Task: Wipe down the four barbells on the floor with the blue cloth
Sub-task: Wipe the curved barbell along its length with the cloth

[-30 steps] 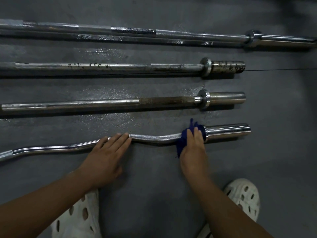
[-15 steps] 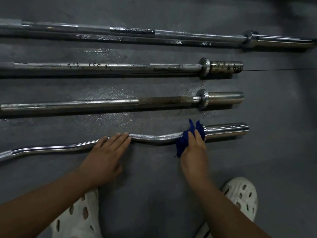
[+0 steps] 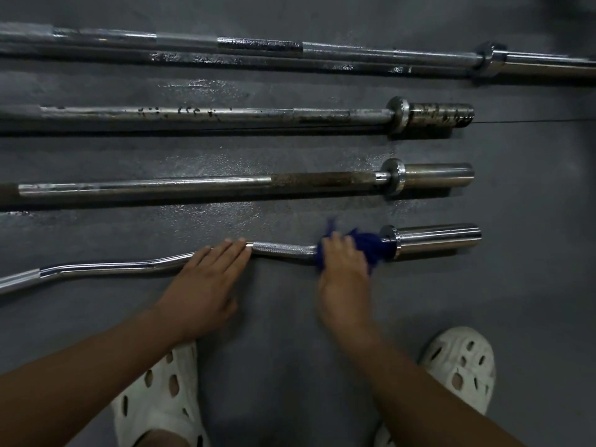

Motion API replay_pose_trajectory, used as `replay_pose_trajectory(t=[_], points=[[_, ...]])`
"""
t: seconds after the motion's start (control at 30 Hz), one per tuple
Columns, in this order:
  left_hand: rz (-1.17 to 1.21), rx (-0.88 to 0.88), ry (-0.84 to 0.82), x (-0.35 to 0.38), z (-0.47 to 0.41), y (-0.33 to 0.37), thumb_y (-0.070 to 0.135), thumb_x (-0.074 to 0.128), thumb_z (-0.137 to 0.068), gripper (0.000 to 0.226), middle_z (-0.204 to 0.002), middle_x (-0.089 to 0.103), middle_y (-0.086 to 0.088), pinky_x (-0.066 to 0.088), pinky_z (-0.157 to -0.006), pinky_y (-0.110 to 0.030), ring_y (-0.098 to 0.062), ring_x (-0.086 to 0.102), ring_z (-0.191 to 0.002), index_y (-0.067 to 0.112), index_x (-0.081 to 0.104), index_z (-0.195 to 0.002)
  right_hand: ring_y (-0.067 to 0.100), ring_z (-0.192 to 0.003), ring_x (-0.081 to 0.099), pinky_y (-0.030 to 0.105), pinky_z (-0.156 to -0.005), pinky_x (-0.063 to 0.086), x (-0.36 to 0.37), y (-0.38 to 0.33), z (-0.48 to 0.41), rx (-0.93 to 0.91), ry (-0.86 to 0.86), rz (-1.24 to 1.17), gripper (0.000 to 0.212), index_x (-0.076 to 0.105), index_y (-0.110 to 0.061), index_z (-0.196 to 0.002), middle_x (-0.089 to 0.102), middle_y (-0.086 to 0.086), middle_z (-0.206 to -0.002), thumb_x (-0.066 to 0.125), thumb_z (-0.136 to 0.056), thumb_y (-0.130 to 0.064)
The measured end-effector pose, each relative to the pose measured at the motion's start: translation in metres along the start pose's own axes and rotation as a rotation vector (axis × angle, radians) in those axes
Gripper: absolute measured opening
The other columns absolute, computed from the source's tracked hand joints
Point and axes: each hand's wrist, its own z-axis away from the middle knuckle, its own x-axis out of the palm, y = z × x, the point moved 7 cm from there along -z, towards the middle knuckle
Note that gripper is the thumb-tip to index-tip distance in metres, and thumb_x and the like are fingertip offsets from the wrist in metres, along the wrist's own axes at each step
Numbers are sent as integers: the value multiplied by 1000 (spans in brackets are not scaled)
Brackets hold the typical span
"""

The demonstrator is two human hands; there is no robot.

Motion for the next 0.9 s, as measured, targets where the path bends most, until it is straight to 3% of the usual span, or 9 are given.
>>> replay_pose_trajectory(t=[0.07, 0.13, 0.3, 0.47, 0.6, 0.7, 0.77, 0.8, 0.9], points=[[1, -3, 4, -2, 1, -1, 40, 60, -61, 93, -153, 43, -10, 38, -110, -46, -29, 45, -137, 9, 44, -147, 27, -139, 41, 44, -115, 25, 10, -41, 3, -261, -99, 7, 56, 51, -13, -140, 49, 7, -147, 54, -84, -11], [6, -2, 10, -3, 4, -5, 39, 61, -60, 92, -152, 44, -11, 40, -109, -45, -29, 47, -136, 8, 45, -146, 23, -134, 46, 42, -113, 27, -3, -38, -7, -359, -106, -12, 52, 54, -12, -137, 54, 7, -142, 50, -85, -16], [11, -41, 11, -3, 16, -23, 34, 62, -57, 92, -149, 48, -15, 43, -105, -48, -34, 51, -132, 4, 48, -143, 23, -145, 27, 41, -120, 19, -12, 4, 2, 45, 5, -7, 62, 37, -10, -149, 38, 8, -155, 56, -90, -7], [6, -48, 4, -4, 21, -24, 38, 62, -59, 93, -150, 46, -14, 40, -106, -48, -32, 49, -134, 6, 47, -144, 27, -141, 38, 39, -116, 20, 12, -59, -2, -376, -125, 67, 60, 39, -19, -148, 42, 4, -152, 56, -91, -10], [31, -80, 4, 1, 34, -35, 38, 61, -62, 91, -153, 42, -13, 38, -110, -44, -31, 45, -137, 7, 44, -146, 24, -126, 48, 41, -97, 50, -7, -28, -9, -84, -87, -121, 68, 35, -34, -149, 35, 1, -154, 53, -91, -4], [42, -86, 5, 1, 38, -35, 37, 59, -66, 89, -156, 38, -12, 35, -113, -45, -31, 40, -141, 8, 42, -148, 15, -111, 52, 13, -91, 39, -16, -65, -13, -70, -12, -343, 41, 70, -19, -117, 51, 1, -126, 51, -88, 3], [63, -101, 13, -2, 40, -36, 39, 58, -67, 88, -154, 40, -13, 36, -111, -48, -32, 42, -139, 7, 43, -147, 4, -92, 52, 2, -81, 33, -34, -92, -24, -77, 81, -551, 32, 76, -12, -84, 54, -2, -103, 48, -82, 5], [62, -104, 17, -3, 40, -37, 39, 58, -66, 87, -153, 42, -13, 36, -111, -48, -32, 44, -138, 7, 44, -146, 1, -87, 52, 2, -80, 34, -43, -97, -30, -61, 135, -611, 32, 75, -12, -80, 55, -2, -99, 48, -81, 6], [64, -107, 18, -1, 44, -42, 38, 58, -67, 87, -154, 40, -13, 30, -113, -45, -30, 43, -139, 7, 44, -147, 10, -98, 56, 11, -87, 41, -41, -100, -33, -114, 91, -465, 25, 71, -11, -101, 54, 3, -110, 52, -89, -2]])
